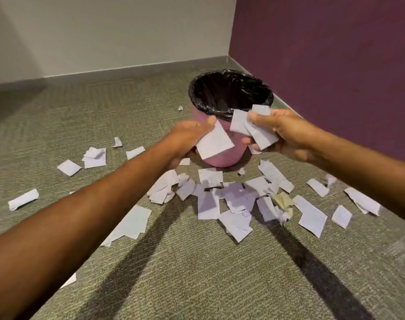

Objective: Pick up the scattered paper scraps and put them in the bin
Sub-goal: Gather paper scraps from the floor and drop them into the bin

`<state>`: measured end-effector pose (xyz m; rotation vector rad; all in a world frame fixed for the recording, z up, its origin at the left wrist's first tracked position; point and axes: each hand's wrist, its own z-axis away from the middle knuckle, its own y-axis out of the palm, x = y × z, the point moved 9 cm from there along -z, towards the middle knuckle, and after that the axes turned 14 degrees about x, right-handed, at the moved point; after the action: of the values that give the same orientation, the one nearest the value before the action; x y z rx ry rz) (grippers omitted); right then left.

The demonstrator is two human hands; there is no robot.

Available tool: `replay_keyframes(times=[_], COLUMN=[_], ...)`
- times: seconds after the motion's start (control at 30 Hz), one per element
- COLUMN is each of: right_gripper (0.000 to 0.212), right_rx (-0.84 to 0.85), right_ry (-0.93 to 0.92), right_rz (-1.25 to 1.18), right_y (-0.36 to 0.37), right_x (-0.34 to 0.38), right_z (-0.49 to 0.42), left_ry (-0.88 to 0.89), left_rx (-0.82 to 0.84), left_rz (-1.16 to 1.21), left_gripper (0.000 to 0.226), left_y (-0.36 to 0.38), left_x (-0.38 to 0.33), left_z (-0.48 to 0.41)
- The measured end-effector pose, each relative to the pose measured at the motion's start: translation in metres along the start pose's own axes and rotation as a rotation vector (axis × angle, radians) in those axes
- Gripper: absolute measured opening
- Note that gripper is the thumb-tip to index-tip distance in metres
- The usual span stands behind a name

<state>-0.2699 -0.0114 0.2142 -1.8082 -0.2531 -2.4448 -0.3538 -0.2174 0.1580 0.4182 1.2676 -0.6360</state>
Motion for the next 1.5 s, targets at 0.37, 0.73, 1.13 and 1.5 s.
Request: replay_keyframes(times=[0.37, 0.73, 1.13, 1.5], right_gripper=[0.033, 0.042, 0.011, 0.014], right_rx=[-0.277, -0.247, -0.211, -0.138], right_ry=[-0.045, -0.059, -0.02, 0.238], right_rz=[-0.292, -0.338, -0.159, 0.201], right_y=[-0.038, -0.038, -0.04, -0.024], right_x=[0.038, 0.035, 0.02, -0.09], right_z=[-0.067, -0.087, -0.06, -0.032], left_ry=[-0.007, -0.008, -0.104, -0.369], left_rx=[-0.155, -0.026, 0.035, 0.247], left_rz=[0.518, 0.656, 0.356, -0.251], left_gripper=[0.038, 0.059, 0.03, 0.029], left_y=[-0.002, 0.011, 0.009, 0.014], left_x=[-0.076, -0.078, -0.053, 0.073], left_z=[-0.048, -0.065, -0.042, -0.024])
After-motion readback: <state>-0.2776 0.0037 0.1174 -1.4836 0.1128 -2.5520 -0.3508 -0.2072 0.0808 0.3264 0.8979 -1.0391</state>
